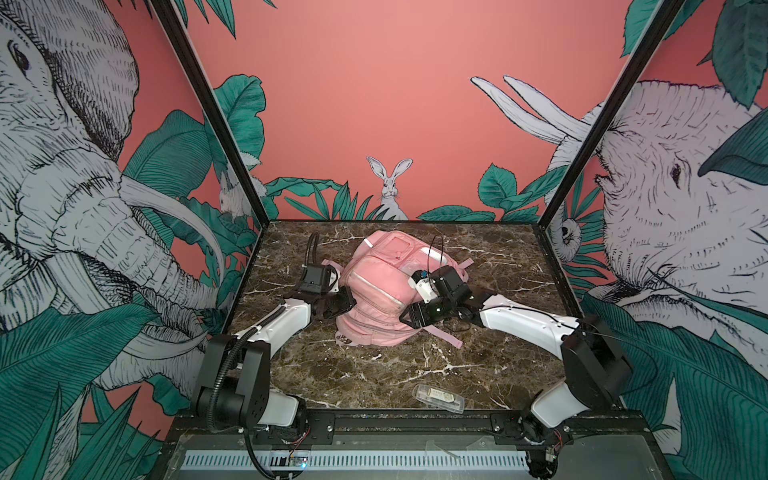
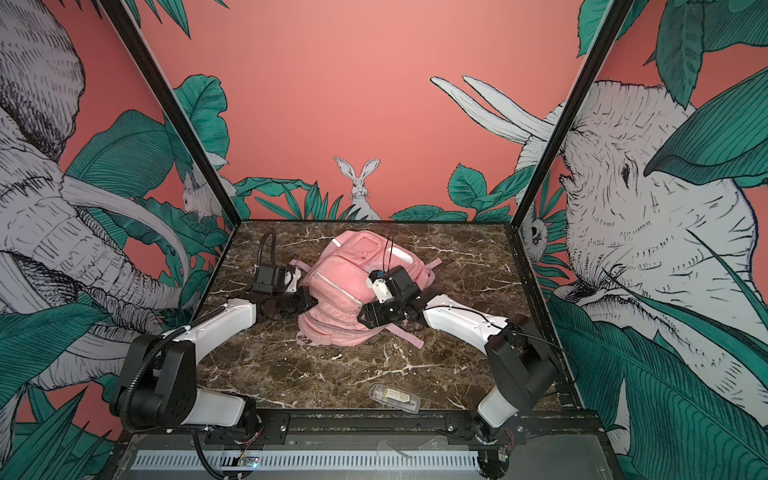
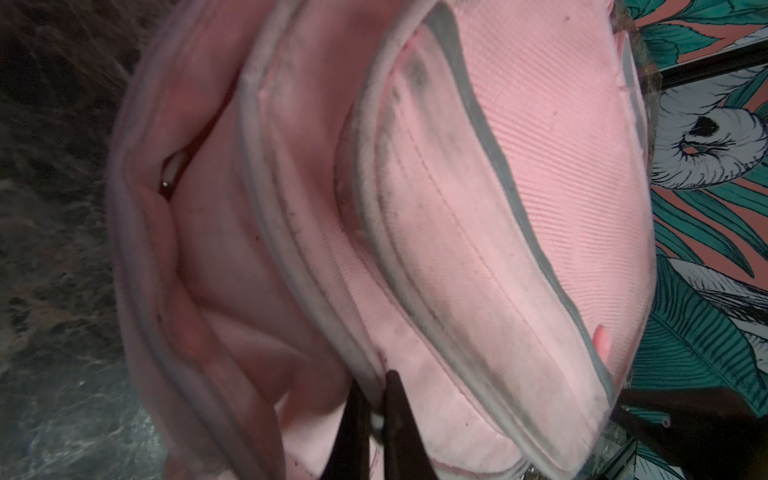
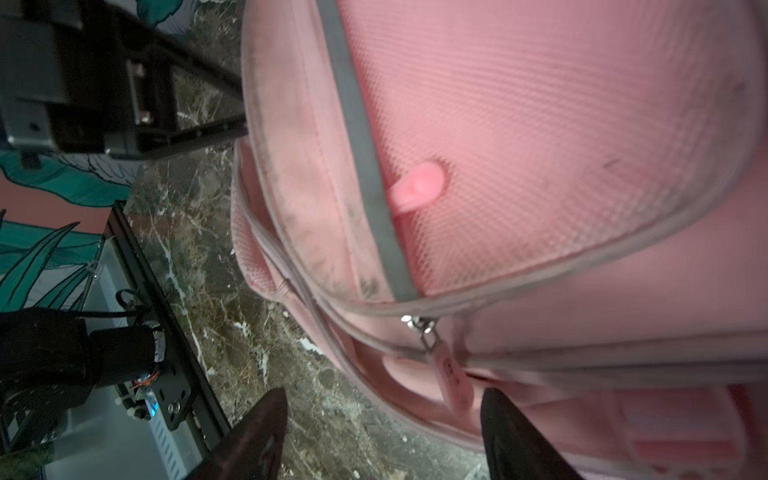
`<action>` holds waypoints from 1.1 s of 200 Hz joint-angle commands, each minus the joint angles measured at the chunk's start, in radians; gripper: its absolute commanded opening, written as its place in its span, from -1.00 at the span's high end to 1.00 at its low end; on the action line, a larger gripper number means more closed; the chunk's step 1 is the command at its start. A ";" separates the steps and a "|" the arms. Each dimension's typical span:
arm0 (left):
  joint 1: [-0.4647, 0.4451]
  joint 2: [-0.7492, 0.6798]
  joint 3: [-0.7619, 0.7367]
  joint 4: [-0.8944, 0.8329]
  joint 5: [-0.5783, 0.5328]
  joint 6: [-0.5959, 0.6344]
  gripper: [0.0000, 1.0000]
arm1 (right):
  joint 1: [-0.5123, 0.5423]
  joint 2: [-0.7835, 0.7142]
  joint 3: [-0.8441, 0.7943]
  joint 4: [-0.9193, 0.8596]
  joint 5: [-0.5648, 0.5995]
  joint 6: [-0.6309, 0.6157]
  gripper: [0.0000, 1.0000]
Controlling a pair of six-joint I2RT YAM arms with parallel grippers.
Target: Pack the student bag
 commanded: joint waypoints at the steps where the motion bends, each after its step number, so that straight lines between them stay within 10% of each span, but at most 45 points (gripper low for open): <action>1: 0.005 0.000 0.010 0.034 0.004 -0.005 1.00 | 0.019 -0.045 -0.014 -0.025 0.027 -0.020 -0.40; 170: -0.005 -0.024 -0.024 0.051 0.024 -0.034 1.00 | 0.067 0.146 0.125 -0.085 0.272 -0.137 0.13; 220: -0.013 -0.018 -0.021 0.056 0.024 -0.042 1.00 | 0.080 0.147 0.120 -0.076 0.292 -0.133 0.55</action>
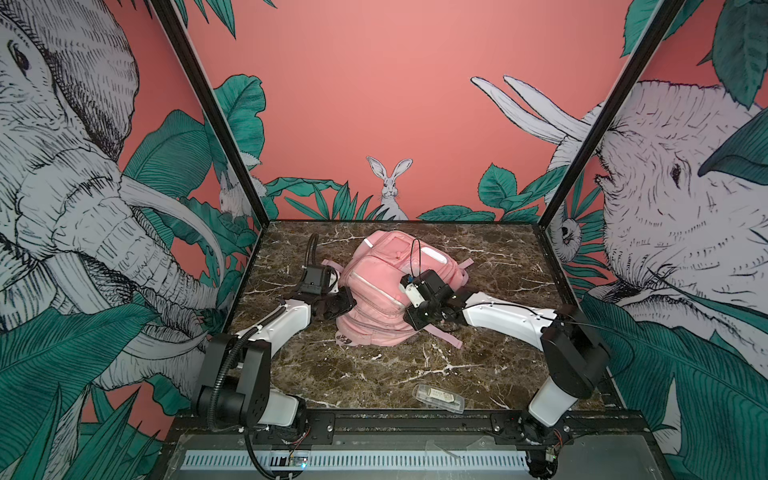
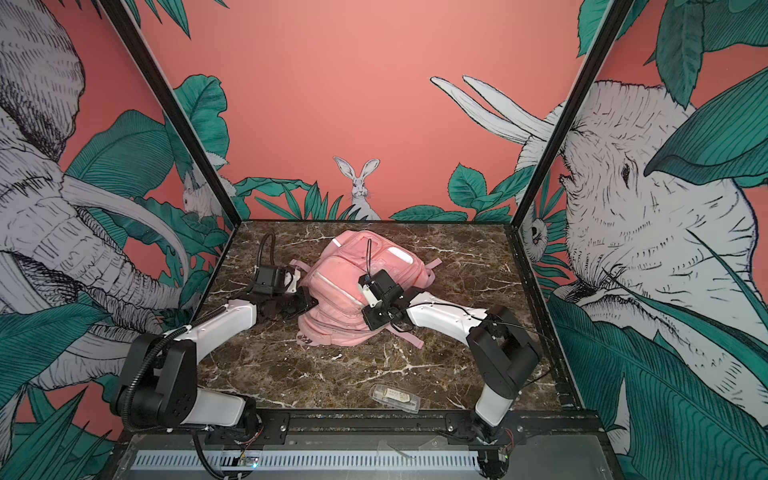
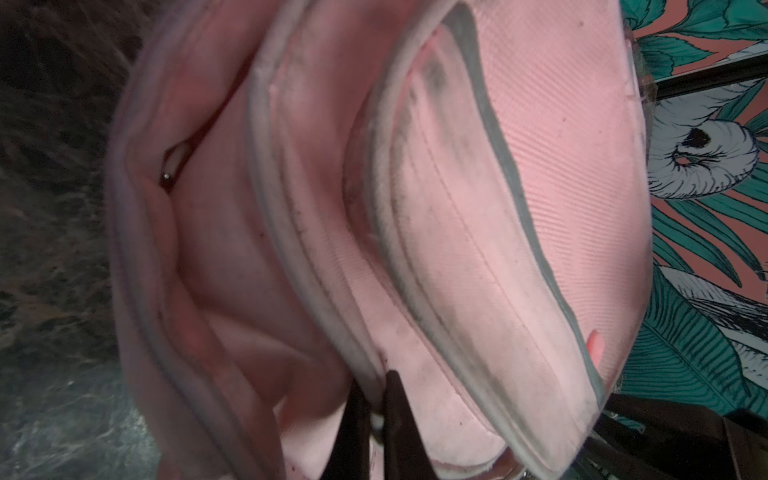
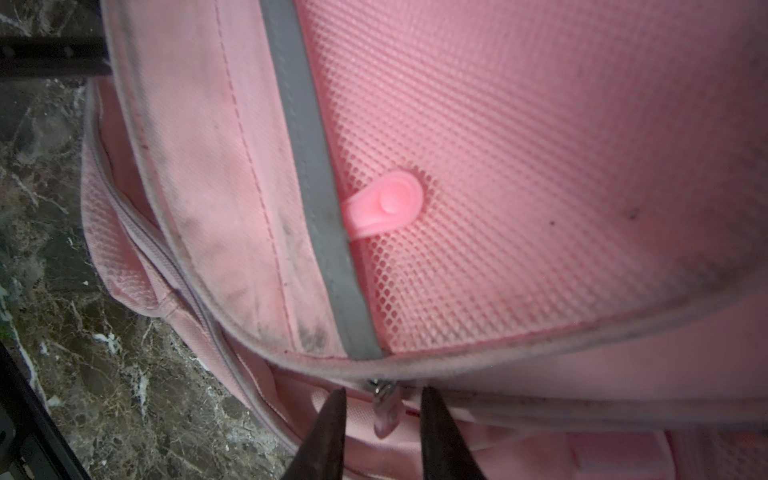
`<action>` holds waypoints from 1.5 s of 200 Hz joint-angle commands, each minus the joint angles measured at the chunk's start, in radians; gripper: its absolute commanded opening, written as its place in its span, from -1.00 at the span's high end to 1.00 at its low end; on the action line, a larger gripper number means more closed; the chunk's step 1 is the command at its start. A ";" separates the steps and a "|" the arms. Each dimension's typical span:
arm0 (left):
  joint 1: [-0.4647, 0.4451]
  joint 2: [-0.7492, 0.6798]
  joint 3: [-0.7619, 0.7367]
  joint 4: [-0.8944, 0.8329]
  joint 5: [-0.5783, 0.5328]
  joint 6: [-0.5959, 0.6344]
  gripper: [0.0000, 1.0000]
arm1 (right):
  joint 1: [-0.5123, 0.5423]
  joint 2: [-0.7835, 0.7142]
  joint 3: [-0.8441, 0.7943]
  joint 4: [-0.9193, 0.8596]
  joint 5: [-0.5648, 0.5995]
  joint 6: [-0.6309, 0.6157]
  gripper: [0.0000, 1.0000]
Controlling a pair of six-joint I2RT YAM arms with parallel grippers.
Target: Pack the student bag
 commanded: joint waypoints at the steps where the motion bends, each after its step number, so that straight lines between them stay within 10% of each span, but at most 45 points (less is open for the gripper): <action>1: -0.011 -0.022 -0.008 0.034 0.017 -0.008 1.00 | 0.013 0.008 0.006 0.004 0.028 -0.006 0.55; 62: -0.033 -0.010 -0.004 0.052 0.016 -0.027 1.00 | 0.053 -0.025 0.010 -0.029 0.060 0.002 0.91; 184: -0.133 -0.009 -0.022 0.127 -0.021 -0.110 1.00 | 0.207 0.182 0.345 -0.065 0.023 0.234 0.92; 300: -0.190 -0.154 -0.189 0.144 -0.097 -0.176 1.00 | 0.058 0.170 0.309 -0.111 0.143 0.256 0.95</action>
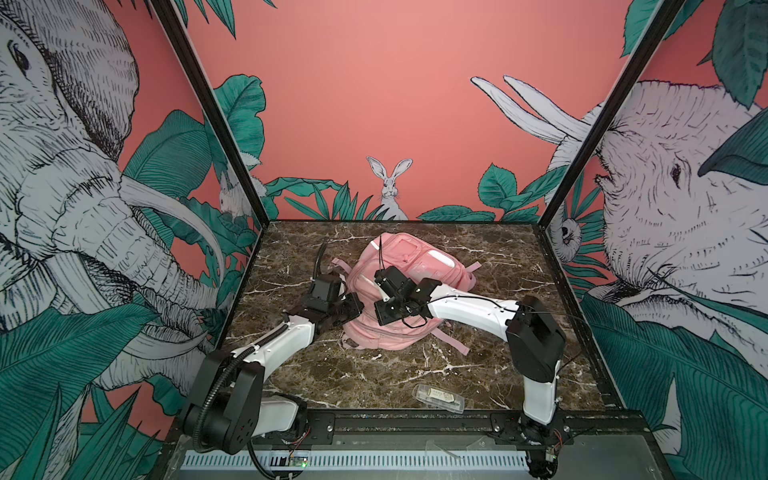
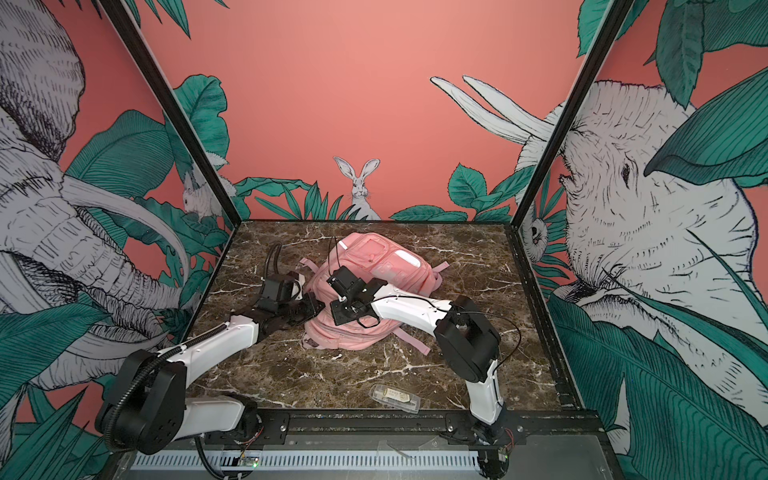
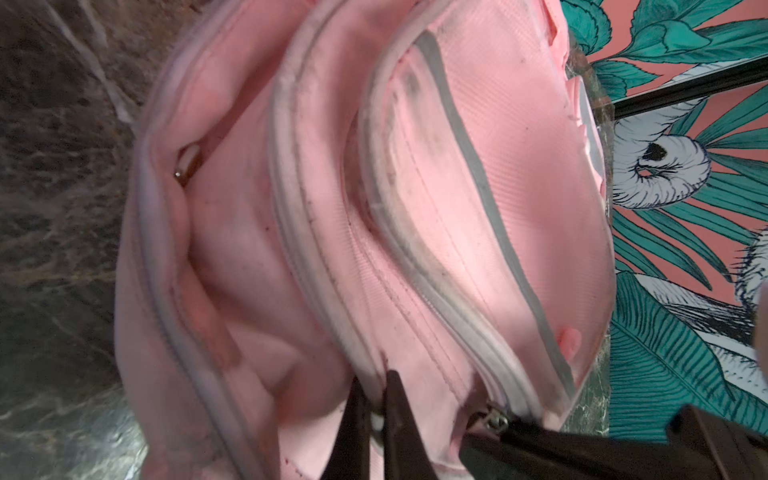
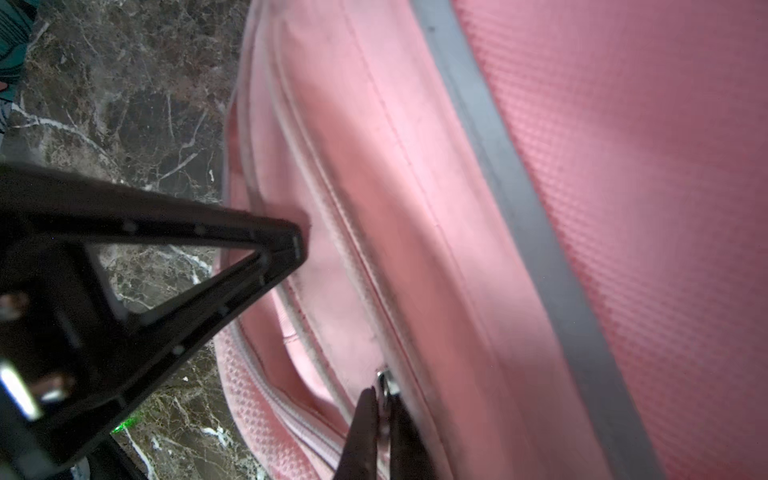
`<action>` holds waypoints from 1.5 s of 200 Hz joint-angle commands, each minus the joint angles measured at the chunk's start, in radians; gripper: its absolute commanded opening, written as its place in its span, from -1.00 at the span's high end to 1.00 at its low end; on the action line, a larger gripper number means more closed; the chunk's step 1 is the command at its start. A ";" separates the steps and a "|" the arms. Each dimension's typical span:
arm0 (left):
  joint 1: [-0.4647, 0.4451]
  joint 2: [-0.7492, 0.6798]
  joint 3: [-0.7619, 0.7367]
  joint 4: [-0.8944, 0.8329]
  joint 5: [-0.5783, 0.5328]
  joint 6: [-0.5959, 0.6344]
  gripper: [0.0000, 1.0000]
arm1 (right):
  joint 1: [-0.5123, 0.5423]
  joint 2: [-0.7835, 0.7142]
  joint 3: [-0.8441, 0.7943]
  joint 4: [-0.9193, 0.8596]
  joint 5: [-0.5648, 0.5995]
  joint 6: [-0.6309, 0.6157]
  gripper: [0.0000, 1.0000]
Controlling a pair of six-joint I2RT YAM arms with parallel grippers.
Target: Pack the student bag
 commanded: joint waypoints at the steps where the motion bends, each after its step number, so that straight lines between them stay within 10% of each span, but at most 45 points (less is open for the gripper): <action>1: -0.050 -0.029 -0.037 -0.023 0.007 -0.028 1.00 | -0.062 -0.060 -0.042 0.031 0.063 -0.015 0.95; 96: -0.373 0.154 0.110 0.032 -0.031 -0.060 0.84 | -0.146 -0.308 -0.337 -0.043 0.140 -0.078 0.96; 169: -0.177 0.115 0.359 -0.272 -0.060 0.257 0.10 | -0.151 -0.390 -0.416 -0.048 0.103 -0.071 0.96; 270: -0.070 0.523 0.691 -0.290 0.110 0.379 0.10 | -0.142 -0.397 -0.416 -0.044 0.061 -0.051 0.96; 300: -0.071 0.530 0.680 -0.264 0.121 0.347 0.61 | -0.117 -0.389 -0.397 -0.055 0.047 -0.049 0.95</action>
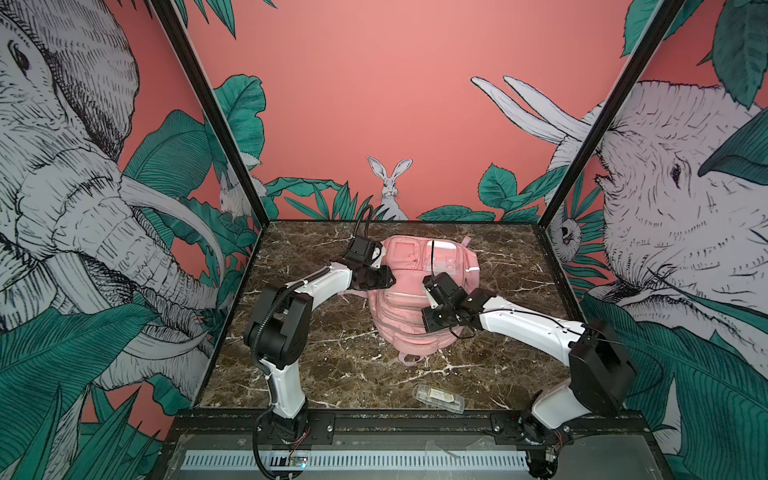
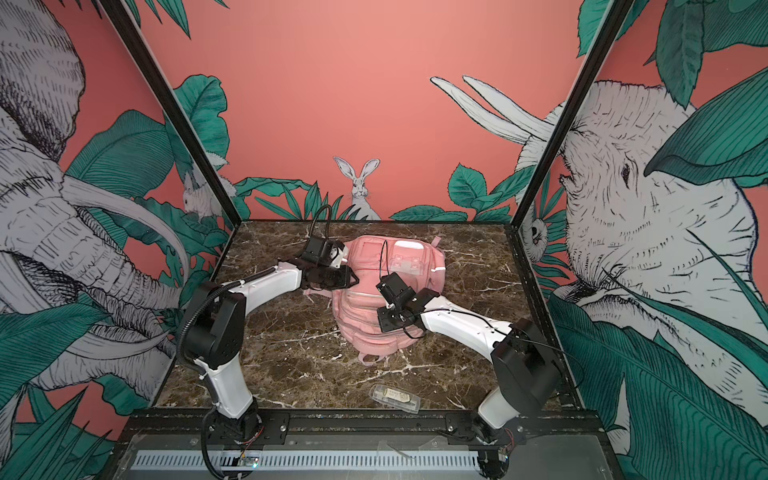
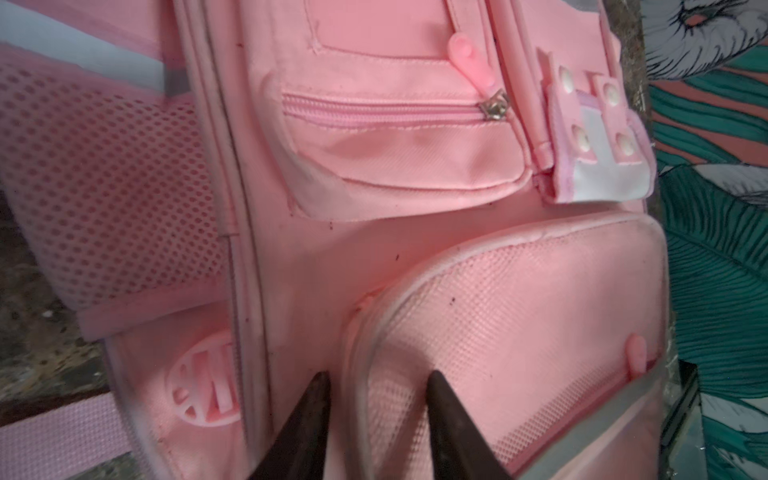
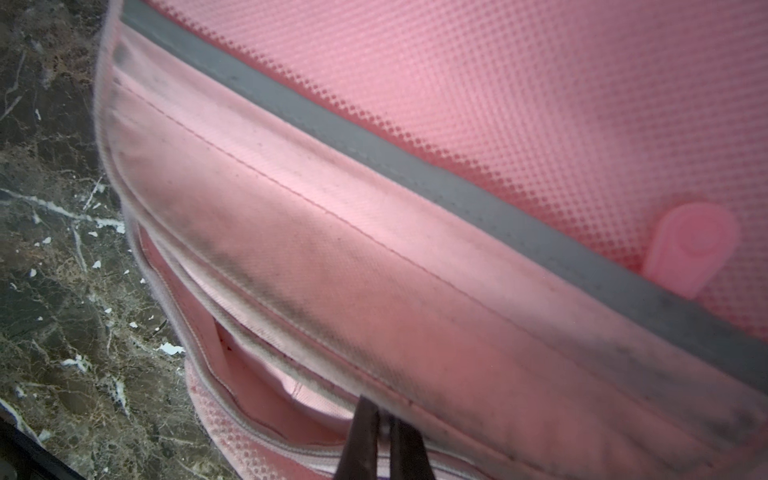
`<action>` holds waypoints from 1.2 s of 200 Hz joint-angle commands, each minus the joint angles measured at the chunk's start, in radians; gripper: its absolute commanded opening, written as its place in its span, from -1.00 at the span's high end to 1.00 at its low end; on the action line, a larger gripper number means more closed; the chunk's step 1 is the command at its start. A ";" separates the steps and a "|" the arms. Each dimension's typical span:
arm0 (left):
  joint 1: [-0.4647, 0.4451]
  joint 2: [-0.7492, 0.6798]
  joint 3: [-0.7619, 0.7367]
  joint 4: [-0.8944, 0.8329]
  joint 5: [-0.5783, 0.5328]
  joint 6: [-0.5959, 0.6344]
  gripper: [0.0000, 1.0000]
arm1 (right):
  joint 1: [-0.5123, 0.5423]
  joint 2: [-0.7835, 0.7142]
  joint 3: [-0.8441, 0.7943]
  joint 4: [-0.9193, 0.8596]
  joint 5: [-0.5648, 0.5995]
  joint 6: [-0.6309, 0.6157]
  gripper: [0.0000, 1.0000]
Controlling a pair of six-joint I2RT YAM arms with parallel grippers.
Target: Pack the student bag
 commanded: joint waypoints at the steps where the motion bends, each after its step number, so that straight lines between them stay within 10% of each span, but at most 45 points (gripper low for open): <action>1: 0.004 -0.017 0.014 0.001 0.034 -0.009 0.65 | 0.025 -0.015 0.014 -0.028 -0.010 0.011 0.95; 20: 0.005 -0.034 -0.020 0.047 0.040 -0.046 1.00 | 0.064 0.009 0.041 -0.034 -0.012 0.015 0.95; 142: 0.037 -0.130 -0.148 0.151 -0.010 -0.150 1.00 | 0.202 0.395 0.481 0.048 -0.114 0.089 0.96; 240: 0.128 -0.391 -0.461 0.256 -0.018 -0.287 1.00 | 0.040 0.209 0.351 -0.017 -0.067 0.012 0.97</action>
